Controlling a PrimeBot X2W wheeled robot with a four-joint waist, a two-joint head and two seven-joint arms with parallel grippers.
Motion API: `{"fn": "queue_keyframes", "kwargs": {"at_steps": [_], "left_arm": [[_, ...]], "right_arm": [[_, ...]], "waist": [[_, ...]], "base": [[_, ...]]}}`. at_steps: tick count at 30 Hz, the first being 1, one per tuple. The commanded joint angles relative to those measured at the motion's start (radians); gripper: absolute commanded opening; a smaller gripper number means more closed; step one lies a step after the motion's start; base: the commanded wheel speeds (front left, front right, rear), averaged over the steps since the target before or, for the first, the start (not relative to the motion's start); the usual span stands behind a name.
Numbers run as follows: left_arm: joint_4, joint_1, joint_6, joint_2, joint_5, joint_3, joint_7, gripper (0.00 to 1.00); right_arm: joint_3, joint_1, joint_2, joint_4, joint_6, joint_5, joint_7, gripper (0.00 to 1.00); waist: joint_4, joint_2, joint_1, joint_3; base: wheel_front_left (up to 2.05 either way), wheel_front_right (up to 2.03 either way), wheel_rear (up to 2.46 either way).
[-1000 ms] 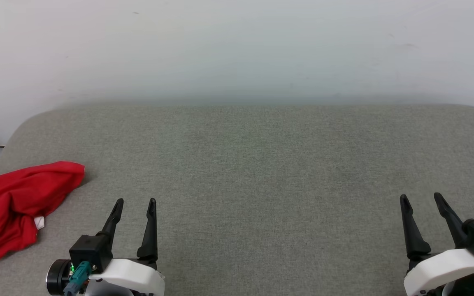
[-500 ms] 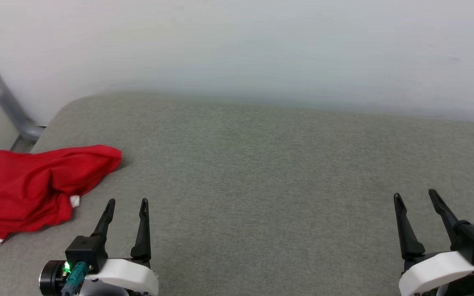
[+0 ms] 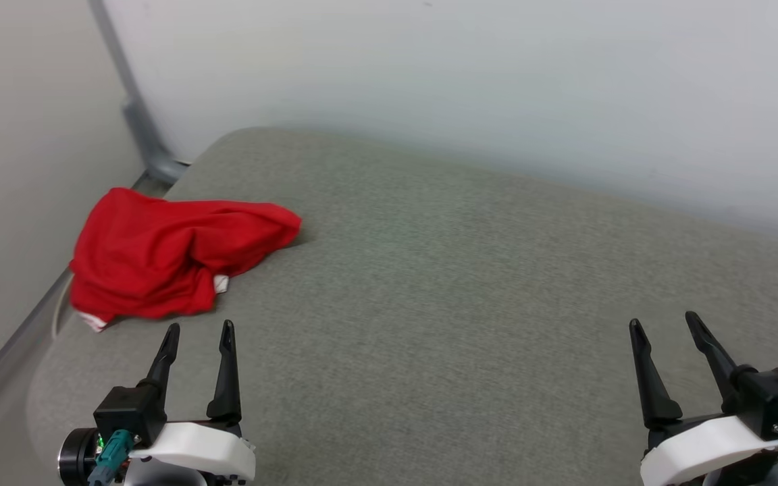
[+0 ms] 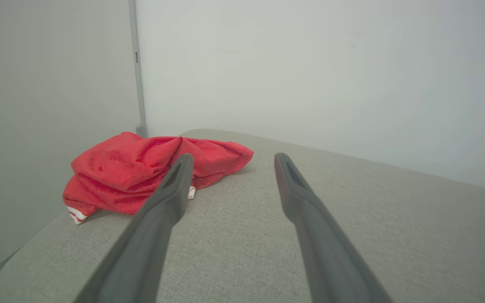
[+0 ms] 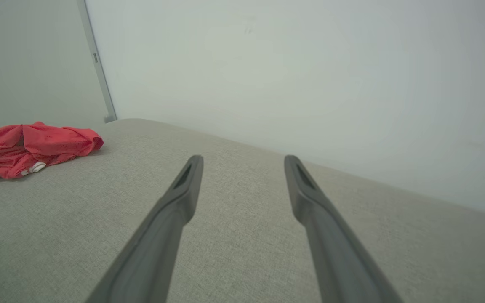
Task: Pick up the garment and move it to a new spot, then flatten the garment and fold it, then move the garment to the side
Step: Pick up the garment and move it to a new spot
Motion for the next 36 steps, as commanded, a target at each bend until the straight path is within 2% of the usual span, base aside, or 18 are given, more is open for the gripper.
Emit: {"fn": "queue_keyframes", "kwargs": {"at_steps": [1,10,16,30,32,36], "left_arm": [[-0.005,-0.006,0.001,-0.001,-0.004,0.003,-0.003,1.00],[-0.012,-0.011,-0.008,-0.005,-0.004,0.016,-0.003,1.00],[-0.014,-0.017,-0.013,-0.008,-0.013,0.022,-0.003,1.00],[0.003,-0.076,-0.023,-0.013,-0.033,0.034,-0.003,1.00],[0.032,-0.112,-0.033,-0.002,-0.040,0.029,-0.003,1.00],[0.078,-0.209,-0.045,0.031,-0.083,0.051,0.017,1.00]], "right_arm": [[0.001,-0.005,0.002,0.002,-0.001,0.002,-0.008,1.00],[0.013,-0.019,0.002,0.010,-0.001,0.017,-0.022,1.00],[0.013,-0.028,0.002,0.015,-0.001,0.019,-0.027,1.00],[0.011,-0.074,0.002,0.015,-0.001,0.012,-0.019,1.00],[0.006,-0.077,0.002,0.007,-0.001,0.020,-0.016,1.00],[0.021,-0.102,0.002,-0.021,-0.001,0.005,0.003,1.00]], "waist": [[0.040,0.0000,0.0000,0.001],[0.143,0.0000,0.0000,0.007],[0.185,0.0000,0.0000,0.016],[0.204,0.0000,0.0000,0.073],[0.204,0.0000,0.0000,0.093],[0.161,0.0000,0.0000,0.159]], "base": [[0.00,0.00,0.00],[0.00,0.00,0.00],[0.00,0.00,0.00],[0.00,0.00,0.00],[0.00,0.00,0.00],[0.00,0.00,0.00]]}}
